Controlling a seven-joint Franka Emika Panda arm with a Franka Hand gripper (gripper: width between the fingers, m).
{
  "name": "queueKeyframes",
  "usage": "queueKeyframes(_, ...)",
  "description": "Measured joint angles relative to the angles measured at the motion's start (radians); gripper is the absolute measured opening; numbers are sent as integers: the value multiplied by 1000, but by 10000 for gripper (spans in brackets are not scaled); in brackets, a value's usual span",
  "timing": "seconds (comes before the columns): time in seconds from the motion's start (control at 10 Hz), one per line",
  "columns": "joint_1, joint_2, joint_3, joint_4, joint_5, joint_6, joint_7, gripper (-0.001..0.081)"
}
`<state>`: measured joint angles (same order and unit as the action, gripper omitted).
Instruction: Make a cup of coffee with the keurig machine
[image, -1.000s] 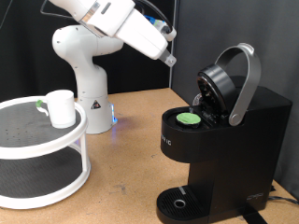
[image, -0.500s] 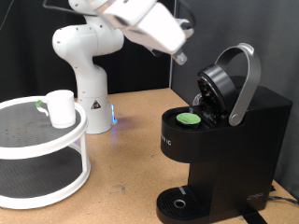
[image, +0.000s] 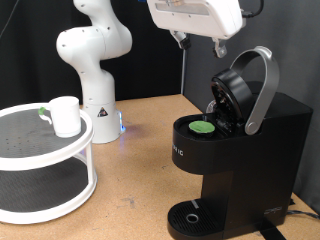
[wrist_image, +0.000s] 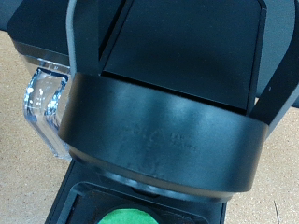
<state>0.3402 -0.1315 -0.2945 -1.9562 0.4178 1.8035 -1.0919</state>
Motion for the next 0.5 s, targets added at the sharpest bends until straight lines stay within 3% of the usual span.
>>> queueKeyframes(0.5, 1, 0, 3, -1, 7, 9, 0, 803)
